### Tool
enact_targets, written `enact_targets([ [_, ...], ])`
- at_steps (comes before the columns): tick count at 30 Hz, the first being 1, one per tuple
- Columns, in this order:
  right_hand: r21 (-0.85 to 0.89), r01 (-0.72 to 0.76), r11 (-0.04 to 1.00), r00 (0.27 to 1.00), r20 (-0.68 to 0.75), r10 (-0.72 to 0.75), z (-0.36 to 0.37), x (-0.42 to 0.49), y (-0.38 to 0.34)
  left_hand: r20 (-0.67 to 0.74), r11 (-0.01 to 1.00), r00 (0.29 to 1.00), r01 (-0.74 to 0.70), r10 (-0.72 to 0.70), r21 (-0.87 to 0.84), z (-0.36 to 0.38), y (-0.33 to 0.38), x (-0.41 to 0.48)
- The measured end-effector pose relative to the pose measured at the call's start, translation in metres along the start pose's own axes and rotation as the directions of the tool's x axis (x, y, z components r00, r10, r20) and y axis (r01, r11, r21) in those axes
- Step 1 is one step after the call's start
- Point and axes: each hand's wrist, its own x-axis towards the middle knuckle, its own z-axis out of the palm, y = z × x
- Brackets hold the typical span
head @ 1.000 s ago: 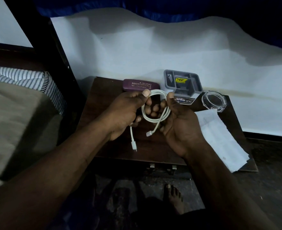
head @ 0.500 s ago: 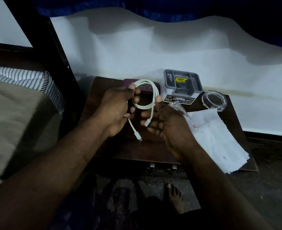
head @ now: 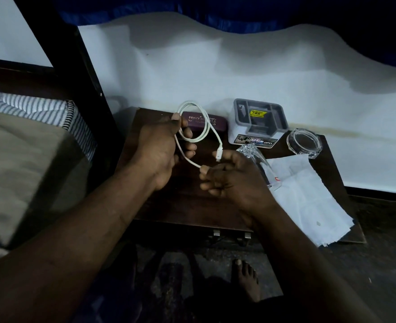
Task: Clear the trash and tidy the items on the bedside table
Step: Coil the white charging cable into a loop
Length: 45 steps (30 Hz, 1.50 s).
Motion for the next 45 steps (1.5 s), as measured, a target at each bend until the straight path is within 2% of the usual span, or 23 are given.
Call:
enact_targets([
  [7, -0.011, 0.127, 0.992, 0.975, -0.181, -0.127, -0.009, 0.005, -0.001, 0.014, 0.949, 0.984, -0.177, 0.180, 0.262, 0.001, -0.006, 0.003],
  [11, -0.017, 0.199, 0.980, 0.928, -0.319, -0.194, -0.015, 0.004, -0.004, 0.041, 0.951, 0.992, -0.128, 0.122, 0.282, 0.000, -0.011, 0.005],
  [13, 0.058, 0.233, 0.971, 0.912, -0.359, -0.198, -0.015, 0.003, -0.005, 0.074, 0.947, 0.989, -0.141, 0.124, 0.288, 0.002, -0.013, 0.003],
  [16, 0.236, 0.265, 0.935, 0.920, -0.352, -0.172, -0.015, 0.003, -0.007, 0.139, 0.961, 0.983, -0.153, 0.123, 0.232, 0.005, -0.012, -0.002],
  [19, 0.304, 0.321, 0.897, 0.923, -0.311, -0.224, -0.015, 0.004, -0.008, 0.200, 0.981, 0.977, -0.113, 0.079, 0.161, 0.007, -0.008, -0.008],
  [21, 0.231, 0.377, 0.897, 0.907, -0.288, -0.307, -0.015, 0.004, -0.010, 0.237, 0.987, 0.970, -0.086, 0.051, 0.139, 0.008, -0.005, -0.011],
  [25, -0.026, 0.439, 0.898, 0.858, -0.285, -0.428, -0.016, 0.005, -0.007, 0.295, 0.985, 0.955, -0.073, 0.025, 0.153, 0.007, -0.003, -0.014],
  [27, -0.084, 0.411, 0.908, 0.857, -0.305, -0.416, -0.017, 0.006, -0.004, 0.328, 0.985, 0.945, -0.075, 0.019, 0.158, 0.007, -0.003, -0.015],
  [30, 0.013, 0.347, 0.938, 0.889, -0.323, -0.325, -0.014, 0.006, -0.004, 0.359, 0.984, 0.933, -0.077, 0.014, 0.162, 0.007, -0.004, -0.015],
  [35, 0.145, 0.254, 0.956, 0.945, -0.250, -0.213, -0.013, 0.005, -0.007, 0.364, 0.988, 0.931, -0.065, 0.009, 0.140, 0.004, -0.002, -0.013],
  [37, 0.212, 0.209, 0.955, 0.970, -0.170, -0.174, -0.012, 0.002, -0.009, 0.348, 0.992, 0.937, -0.052, 0.008, 0.118, 0.004, -0.002, -0.012],
  [39, 0.236, 0.184, 0.954, 0.981, -0.109, -0.162, -0.012, 0.001, -0.010, 0.324, 0.994, 0.946, -0.044, 0.011, 0.096, 0.004, -0.003, -0.011],
  [42, 0.183, 0.214, 0.960, 0.972, -0.136, -0.191, -0.014, 0.002, -0.008, 0.322, 0.998, 0.947, -0.016, -0.005, 0.063, 0.003, -0.001, -0.010],
  [45, 0.203, 0.216, 0.955, 0.969, -0.162, -0.185, -0.015, 0.002, -0.007, 0.367, 1.000, 0.930, 0.020, -0.027, 0.023, 0.002, 0.000, -0.009],
])
